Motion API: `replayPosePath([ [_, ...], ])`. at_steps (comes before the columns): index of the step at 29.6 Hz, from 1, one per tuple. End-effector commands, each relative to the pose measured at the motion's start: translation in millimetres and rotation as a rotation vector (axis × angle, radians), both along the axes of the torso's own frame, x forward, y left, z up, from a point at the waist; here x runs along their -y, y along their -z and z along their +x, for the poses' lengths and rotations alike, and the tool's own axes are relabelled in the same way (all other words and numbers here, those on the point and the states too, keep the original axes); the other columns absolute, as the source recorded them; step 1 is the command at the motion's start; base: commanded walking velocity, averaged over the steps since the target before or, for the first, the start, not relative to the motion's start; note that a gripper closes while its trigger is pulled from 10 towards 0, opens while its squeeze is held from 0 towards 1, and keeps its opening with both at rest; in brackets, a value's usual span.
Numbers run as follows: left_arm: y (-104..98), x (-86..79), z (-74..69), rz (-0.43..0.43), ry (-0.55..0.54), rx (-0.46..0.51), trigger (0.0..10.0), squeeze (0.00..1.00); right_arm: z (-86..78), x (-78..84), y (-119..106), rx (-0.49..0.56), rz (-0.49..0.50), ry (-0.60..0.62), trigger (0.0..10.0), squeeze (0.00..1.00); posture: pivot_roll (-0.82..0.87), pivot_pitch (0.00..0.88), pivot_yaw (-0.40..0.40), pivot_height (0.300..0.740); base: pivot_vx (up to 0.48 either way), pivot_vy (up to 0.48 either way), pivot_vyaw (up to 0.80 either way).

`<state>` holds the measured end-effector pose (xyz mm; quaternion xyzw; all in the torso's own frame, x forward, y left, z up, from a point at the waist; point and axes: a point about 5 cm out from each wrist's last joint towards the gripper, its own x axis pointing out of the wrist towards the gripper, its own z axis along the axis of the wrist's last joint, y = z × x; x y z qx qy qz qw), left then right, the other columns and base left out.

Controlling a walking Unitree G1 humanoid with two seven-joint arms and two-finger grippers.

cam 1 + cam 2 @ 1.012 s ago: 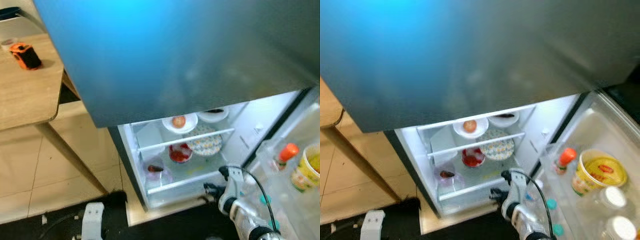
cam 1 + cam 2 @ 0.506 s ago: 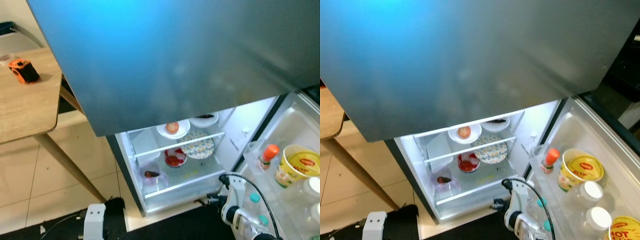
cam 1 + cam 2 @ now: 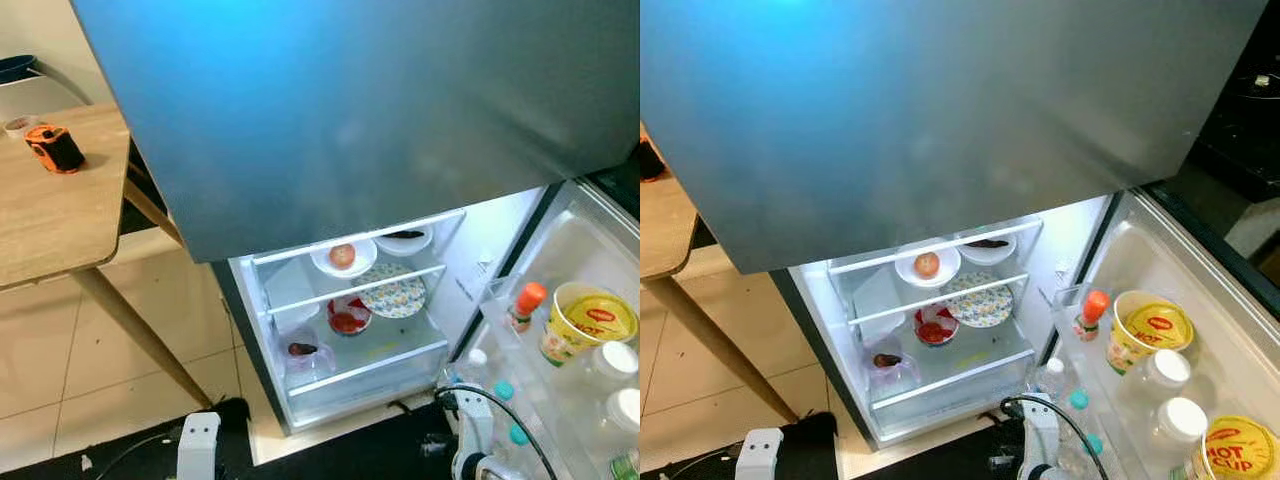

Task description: Restocking fridge

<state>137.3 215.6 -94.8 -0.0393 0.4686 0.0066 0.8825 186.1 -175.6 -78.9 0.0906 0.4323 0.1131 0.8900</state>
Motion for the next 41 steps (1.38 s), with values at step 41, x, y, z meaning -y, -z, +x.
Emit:
replayPosePath([
  [41, 4.9, 2.6, -11.0, 0.001, 0.020, -0.054, 10.0, 0.00, -10.7, 7.9, 4.7, -0.042, -0.004, 0.036, 10.0, 0.00, -0.02, 0.006, -0.001, 0.740, -0.334, 0.000, 0.00],
])
